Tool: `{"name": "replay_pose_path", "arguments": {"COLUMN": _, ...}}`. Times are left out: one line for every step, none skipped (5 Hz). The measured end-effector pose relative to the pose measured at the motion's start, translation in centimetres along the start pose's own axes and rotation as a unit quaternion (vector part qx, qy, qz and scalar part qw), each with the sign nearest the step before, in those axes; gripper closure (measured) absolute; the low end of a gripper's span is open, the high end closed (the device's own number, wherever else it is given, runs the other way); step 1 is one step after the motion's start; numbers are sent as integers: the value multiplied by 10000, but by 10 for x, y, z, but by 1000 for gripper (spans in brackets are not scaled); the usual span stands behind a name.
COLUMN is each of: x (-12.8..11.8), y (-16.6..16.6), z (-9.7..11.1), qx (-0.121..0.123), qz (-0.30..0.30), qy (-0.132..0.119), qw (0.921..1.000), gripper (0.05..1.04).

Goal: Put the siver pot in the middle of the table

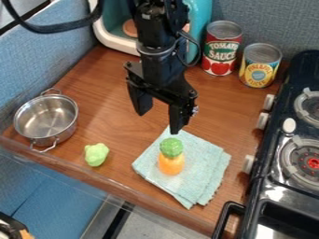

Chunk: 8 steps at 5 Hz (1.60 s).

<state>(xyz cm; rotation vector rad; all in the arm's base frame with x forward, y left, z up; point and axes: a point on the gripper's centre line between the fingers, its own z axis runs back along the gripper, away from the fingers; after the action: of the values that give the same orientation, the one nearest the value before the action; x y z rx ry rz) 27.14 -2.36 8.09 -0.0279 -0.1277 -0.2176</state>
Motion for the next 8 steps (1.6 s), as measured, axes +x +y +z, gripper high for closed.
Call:
{"name": "replay_pose_path", "arguments": {"x": -4, "y": 0, "z": -8, "qx": -43, "qz": 9, "qy": 139, "qw": 9999, "gripper": 83}}
{"name": "replay_pose_path", "arguments": {"x": -11, "y": 33, "z": -11, "qx": -19, "qz": 299, "qy": 17, "qw": 9995, "gripper": 83}}
{"name": "replay_pose_path", "arguments": {"x": -20, "y": 69, "z": -8, "qx": 91, "qz": 575, "qy": -93, "qw": 9983, "gripper": 83}}
{"name": "replay_pose_path", "arguments": {"x": -32, "y": 109, "z": -9, "qx": 295, "qz": 837, "qy": -256, "qw": 9957, "gripper": 83}}
{"name": "replay_pose_path", "arguments": {"x": -45, "y": 131, "z": -25, "qx": 472, "qz": 982, "qy": -53, "qw": 9940, "gripper": 83}}
{"name": "replay_pose_path", "arguments": {"x": -54, "y": 148, "z": -38, "qx": 662, "qz": 1296, "qy": 60, "qw": 9893, "gripper": 83}}
{"name": "replay_pose_path", "arguments": {"x": -60, "y": 157, "z": -58, "qx": 792, "qz": 1552, "qy": 392, "qw": 9839, "gripper": 83}}
{"name": "replay_pose_path", "arguments": {"x": -59, "y": 163, "z": -73, "qx": 769, "qz": 1679, "qy": 634, "qw": 9807, "gripper": 141}}
